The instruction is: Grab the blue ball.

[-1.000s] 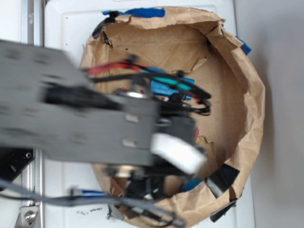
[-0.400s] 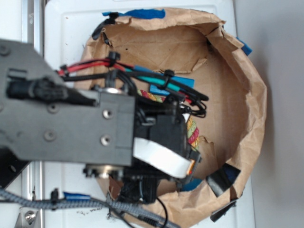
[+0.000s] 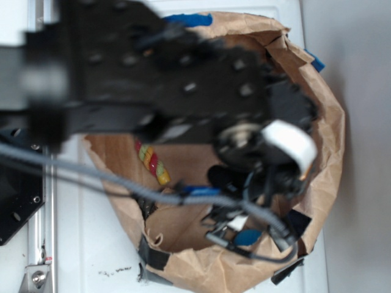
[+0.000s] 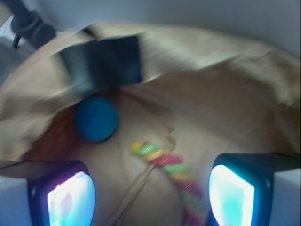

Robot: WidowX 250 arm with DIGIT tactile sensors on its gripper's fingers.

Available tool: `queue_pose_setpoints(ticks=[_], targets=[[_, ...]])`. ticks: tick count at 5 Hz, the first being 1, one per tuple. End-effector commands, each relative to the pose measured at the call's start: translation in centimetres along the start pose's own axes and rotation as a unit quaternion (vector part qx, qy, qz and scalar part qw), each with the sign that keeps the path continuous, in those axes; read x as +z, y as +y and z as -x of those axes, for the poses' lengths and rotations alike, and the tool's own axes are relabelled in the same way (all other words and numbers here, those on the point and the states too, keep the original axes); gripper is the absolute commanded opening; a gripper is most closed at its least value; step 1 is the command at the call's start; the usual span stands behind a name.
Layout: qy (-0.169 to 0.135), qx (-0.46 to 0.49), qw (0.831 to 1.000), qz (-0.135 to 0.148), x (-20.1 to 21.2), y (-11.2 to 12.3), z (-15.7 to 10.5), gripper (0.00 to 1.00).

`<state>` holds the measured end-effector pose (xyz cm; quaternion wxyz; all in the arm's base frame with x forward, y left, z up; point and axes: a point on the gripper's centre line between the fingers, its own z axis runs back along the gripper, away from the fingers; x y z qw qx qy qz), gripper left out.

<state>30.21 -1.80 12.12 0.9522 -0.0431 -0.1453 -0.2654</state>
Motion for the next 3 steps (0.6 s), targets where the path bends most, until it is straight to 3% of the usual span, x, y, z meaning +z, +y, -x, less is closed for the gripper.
queue_pose_setpoints(ticks=[1,3], targets=[[-0.064,-0.113,0.992,-0.004,0.7,0.5,-0.4,1.0],[-0.036,-0.192,0.98,0.035,-2.3,-1.9,1.0,1.0]])
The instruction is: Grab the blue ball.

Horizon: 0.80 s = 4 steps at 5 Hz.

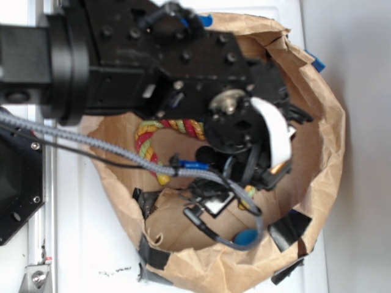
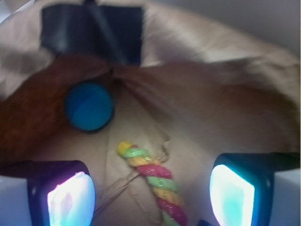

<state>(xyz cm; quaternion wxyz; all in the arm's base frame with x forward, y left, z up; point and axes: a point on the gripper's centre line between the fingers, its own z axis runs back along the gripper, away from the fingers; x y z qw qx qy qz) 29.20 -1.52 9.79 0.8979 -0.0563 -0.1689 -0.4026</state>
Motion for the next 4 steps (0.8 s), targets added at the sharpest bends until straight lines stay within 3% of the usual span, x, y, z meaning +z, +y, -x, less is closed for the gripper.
queue_pose_setpoints(ticks=[1,2,4], targets=[[-0.01,-0.08,0.996,0.035,-2.5,-2.4,-1.6,1.0],[0.01,-0.111,0.993,0.036,-4.7,-3.8,-2.2,1.0],[-0.05,-0.151,0.983,0.086,-5.3,-4.9,-3.0,1.0]])
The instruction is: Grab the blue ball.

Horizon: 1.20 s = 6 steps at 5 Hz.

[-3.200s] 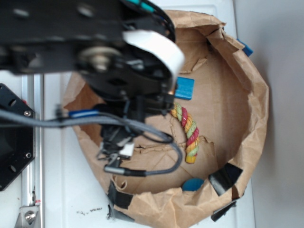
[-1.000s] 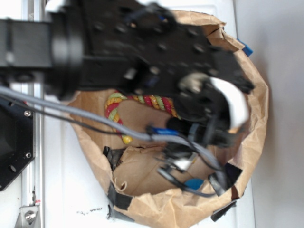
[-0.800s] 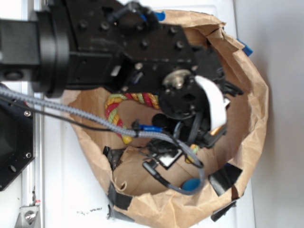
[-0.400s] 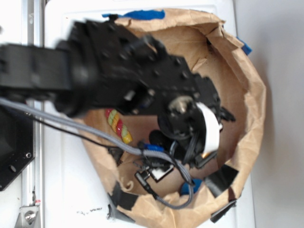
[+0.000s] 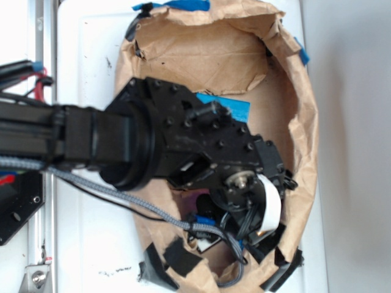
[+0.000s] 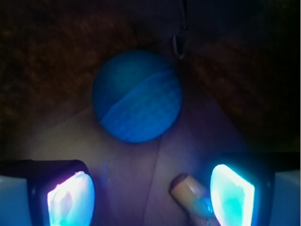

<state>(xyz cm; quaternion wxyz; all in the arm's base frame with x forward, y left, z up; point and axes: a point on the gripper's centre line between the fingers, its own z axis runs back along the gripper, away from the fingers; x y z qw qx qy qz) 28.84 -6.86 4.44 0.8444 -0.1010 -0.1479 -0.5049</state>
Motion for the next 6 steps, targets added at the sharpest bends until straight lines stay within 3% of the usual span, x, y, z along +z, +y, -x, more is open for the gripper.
queue_pose_setpoints(ticks=[1,2,3,4,6], targets=[[-0.088,-0.05,0.995,-0.002,0.9,-0.7,-1.9,1.0],[-0.106,-0.045,0.993,-0.034,-0.1,-0.9,-2.0,1.0],[-0.106,-0.036,0.993,-0.029,-1.4,-0.4,-2.4,1.0],[-0.095,-0.016,0.995,-0.029,-2.1,0.0,-2.5,0.0],[-0.096,-0.015,0.995,-0.027,-0.9,0.5,-2.3,0.0]])
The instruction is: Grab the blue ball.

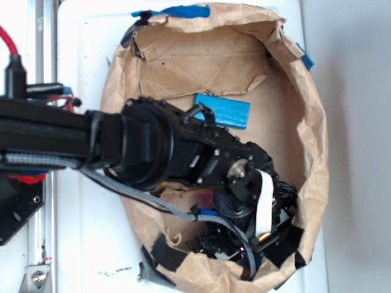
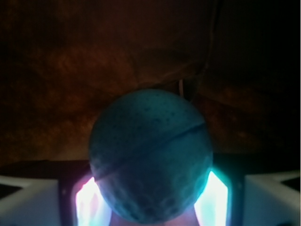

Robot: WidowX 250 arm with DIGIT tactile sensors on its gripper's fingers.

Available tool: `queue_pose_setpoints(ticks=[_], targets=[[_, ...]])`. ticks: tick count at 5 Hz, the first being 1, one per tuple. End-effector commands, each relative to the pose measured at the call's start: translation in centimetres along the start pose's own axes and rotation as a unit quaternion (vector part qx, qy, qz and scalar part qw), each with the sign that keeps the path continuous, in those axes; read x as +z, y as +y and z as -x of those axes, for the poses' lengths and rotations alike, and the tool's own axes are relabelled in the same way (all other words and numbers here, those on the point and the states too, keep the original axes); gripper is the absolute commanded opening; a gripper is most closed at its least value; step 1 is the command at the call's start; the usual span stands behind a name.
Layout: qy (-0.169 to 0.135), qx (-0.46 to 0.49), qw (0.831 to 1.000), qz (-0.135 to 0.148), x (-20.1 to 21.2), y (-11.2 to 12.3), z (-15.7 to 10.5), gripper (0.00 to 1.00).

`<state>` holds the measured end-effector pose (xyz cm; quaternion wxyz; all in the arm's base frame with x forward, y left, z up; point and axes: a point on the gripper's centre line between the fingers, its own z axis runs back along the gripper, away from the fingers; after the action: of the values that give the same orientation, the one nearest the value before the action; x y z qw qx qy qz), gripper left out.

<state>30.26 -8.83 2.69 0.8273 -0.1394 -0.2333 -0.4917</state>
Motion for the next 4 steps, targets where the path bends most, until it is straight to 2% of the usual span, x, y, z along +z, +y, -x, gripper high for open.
queue_pose_setpoints(ticks=[1,2,3,4], targets=[[0.009,0.001,0.999,-0.039,4.5,0.3,-0.7,0.0],[0.056,0.052,0.993,-0.088,8.3,0.8,-0.9,0.0],[0.182,0.159,0.963,-0.118,12.7,0.9,-1.4,0.0],[0.248,0.261,0.928,-0.099,16.0,0.3,-1.3,0.0]])
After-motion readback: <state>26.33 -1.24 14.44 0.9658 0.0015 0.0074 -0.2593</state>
